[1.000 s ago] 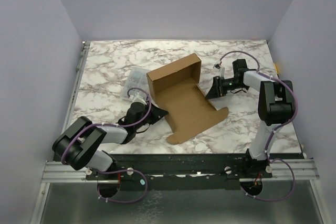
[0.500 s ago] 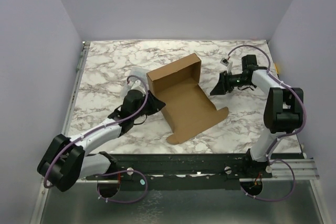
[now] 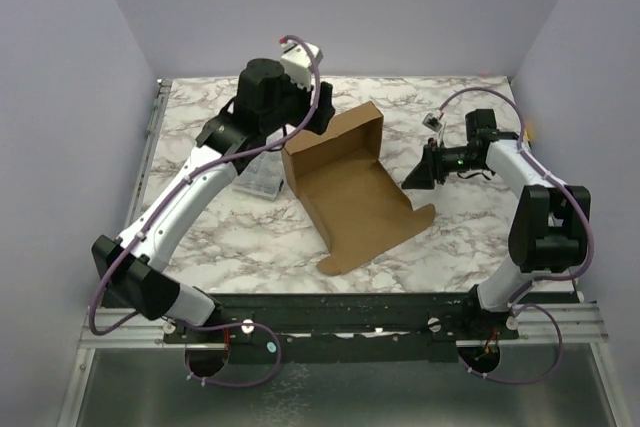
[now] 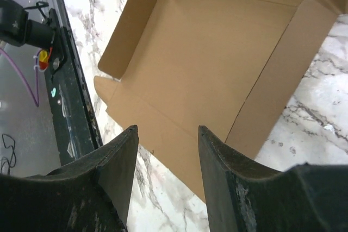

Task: Fold the paper box
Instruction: Close the paper box at the center of the board.

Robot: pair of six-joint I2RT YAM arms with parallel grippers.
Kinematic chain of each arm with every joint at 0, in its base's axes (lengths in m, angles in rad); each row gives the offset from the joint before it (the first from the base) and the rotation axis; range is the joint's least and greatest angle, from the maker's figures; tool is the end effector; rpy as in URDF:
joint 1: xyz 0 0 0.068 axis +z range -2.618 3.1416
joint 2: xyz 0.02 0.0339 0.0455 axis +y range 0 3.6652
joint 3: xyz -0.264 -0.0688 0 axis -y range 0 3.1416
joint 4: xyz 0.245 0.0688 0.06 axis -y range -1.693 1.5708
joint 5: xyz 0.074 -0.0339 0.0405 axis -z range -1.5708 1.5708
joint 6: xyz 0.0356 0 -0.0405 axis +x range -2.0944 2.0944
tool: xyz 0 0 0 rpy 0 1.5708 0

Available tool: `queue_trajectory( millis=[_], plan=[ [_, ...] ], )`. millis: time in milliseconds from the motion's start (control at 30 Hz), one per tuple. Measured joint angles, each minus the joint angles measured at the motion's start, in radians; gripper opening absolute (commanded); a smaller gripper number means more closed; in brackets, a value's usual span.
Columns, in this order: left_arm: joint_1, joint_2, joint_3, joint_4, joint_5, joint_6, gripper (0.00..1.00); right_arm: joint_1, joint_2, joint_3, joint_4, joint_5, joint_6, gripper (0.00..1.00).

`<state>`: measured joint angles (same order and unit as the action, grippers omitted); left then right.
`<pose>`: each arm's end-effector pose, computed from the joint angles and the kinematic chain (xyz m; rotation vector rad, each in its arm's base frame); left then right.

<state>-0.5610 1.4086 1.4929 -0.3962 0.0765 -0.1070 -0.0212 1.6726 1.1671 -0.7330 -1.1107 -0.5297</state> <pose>0.2701 -0.1729 0.4209 0.4831 1.8544 -0.5266 0.3201 0.0251 0.2251 -0.7928 2.1195 1.2413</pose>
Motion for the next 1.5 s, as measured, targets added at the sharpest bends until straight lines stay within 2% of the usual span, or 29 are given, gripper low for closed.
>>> queue_trajectory(
  millis=[267,300,400,467,567,700,867,967,1200,1367,1500],
  plan=[
    [0.001,0.315,0.31,-0.137,-0.071,0.288,0.85,0.0,-0.129,-0.084,-0.117,-0.006,-0.211,0.54],
    [0.002,0.346,0.32,-0.148,-0.071,0.305,0.86,0.0,-0.156,-0.099,-0.134,-0.007,-0.261,0.58],
    [0.005,0.442,0.336,-0.19,-0.071,0.343,0.86,0.0,-0.232,-0.156,-0.23,-0.014,-0.552,0.86],
    [0.011,0.486,0.342,-0.218,-0.07,0.355,0.86,0.0,-0.277,-0.22,-0.274,-0.014,-0.747,0.99],
    [0.025,0.504,0.349,-0.231,-0.04,0.349,0.85,0.01,-0.357,-0.353,-0.281,-0.011,-0.977,1.0],
    [0.075,0.503,0.366,-0.221,0.019,0.304,0.85,0.116,-0.421,-0.472,-0.194,0.027,-1.088,1.0],
    [0.153,0.503,0.356,-0.212,0.091,0.234,0.85,0.354,-0.443,-0.587,0.074,0.14,-1.045,0.97],
    [0.191,0.503,0.338,-0.202,0.128,0.202,0.84,0.43,-0.434,-0.644,0.218,0.226,-1.017,0.94],
    [0.208,0.504,0.303,-0.191,0.219,0.158,0.83,0.511,-0.433,-0.713,0.476,0.329,-1.022,0.81],
    [0.208,0.509,0.291,-0.178,0.277,0.142,0.82,0.521,-0.433,-0.747,0.594,0.369,-1.058,0.66],
    [0.209,0.51,0.259,-0.172,0.304,0.138,0.82,0.524,-0.434,-0.754,0.629,0.415,-1.059,0.5]
  ],
)
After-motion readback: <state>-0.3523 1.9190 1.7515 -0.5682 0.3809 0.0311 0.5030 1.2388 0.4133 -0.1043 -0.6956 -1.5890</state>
